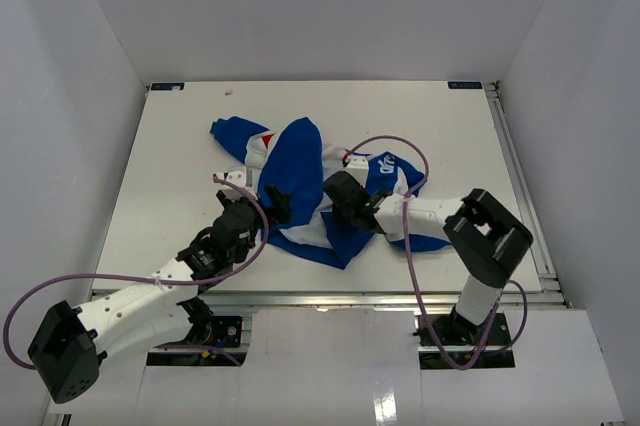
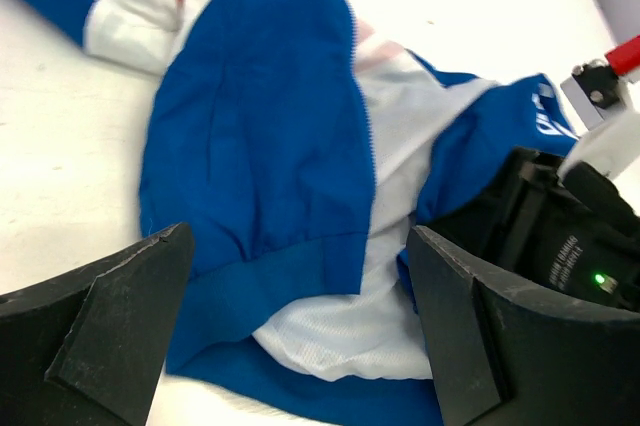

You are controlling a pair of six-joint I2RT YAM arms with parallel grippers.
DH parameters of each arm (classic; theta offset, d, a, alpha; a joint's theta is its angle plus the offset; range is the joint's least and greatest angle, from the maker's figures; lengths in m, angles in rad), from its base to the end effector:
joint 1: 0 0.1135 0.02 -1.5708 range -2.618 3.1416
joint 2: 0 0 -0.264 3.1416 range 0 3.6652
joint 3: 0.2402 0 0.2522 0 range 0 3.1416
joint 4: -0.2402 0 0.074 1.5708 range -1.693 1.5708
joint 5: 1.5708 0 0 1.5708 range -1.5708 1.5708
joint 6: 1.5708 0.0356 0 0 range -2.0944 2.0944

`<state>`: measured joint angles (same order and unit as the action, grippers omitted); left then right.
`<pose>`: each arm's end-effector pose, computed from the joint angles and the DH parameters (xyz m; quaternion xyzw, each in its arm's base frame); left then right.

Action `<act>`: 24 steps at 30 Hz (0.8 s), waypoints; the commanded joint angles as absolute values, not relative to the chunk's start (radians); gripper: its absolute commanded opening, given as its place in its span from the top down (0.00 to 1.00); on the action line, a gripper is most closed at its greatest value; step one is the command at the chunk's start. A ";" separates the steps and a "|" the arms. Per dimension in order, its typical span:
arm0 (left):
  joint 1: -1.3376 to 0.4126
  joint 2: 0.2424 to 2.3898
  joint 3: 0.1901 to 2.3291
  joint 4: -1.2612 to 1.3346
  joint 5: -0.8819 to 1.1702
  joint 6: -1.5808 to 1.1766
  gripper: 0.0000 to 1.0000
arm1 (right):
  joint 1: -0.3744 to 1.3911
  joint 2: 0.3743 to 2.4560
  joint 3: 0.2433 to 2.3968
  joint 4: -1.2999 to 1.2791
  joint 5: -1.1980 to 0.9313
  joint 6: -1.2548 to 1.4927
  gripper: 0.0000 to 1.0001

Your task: Zip up the jacket

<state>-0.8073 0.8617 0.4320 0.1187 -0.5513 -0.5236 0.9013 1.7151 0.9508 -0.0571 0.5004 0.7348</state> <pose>0.1484 -0.1281 0.2344 -0.0488 0.7924 -0.1770 0.5817 0.2294 0.2623 0.1715 0.0153 0.9061 0.1013 0.4106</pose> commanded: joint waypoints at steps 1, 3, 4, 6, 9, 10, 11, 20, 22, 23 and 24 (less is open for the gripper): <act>-0.810 0.853 0.413 0.243 -0.420 -0.452 0.02 | 0.910 1.534 0.831 -0.067 0.613 0.643 0.76; -0.810 0.878 0.420 0.262 -0.376 -0.442 0.02 | 0.910 1.446 0.737 0.010 0.585 0.605 0.82; -0.810 0.891 0.423 0.271 -0.353 -0.437 0.02 | 0.910 1.402 0.690 0.048 0.571 0.586 0.86; -0.809 0.921 0.432 0.277 -0.313 -0.434 0.02 | 0.908 1.361 0.640 0.124 0.508 0.535 0.87; -0.810 0.970 0.433 0.311 -0.231 -0.428 0.02 | 0.908 1.305 0.591 0.189 0.430 0.501 0.84; -0.809 0.985 0.433 0.324 -0.203 -0.423 0.02 | 0.907 1.284 0.577 0.202 0.415 0.497 0.83; -0.808 0.999 0.436 0.334 -0.180 -0.419 0.02 | 0.907 1.264 0.564 0.213 0.405 0.493 0.82; -0.808 0.998 0.441 0.312 -0.217 -0.431 0.02 | 0.900 1.116 0.493 0.432 0.107 0.392 0.82; -0.808 0.972 0.429 0.327 -0.210 -0.428 0.02 | 0.894 1.110 0.492 0.470 -0.012 0.394 0.82; -0.808 0.965 0.422 0.336 -0.196 -0.425 0.02 | 0.892 1.098 0.484 0.478 -0.047 0.401 0.82; -0.808 0.962 0.413 0.346 -0.169 -0.424 0.02 | 0.888 1.087 0.472 0.486 -0.071 0.410 0.82</act>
<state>-0.8071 1.0106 0.4202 0.2955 -0.2025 -0.4368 0.8981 1.1289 0.4774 0.3497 0.1535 0.4293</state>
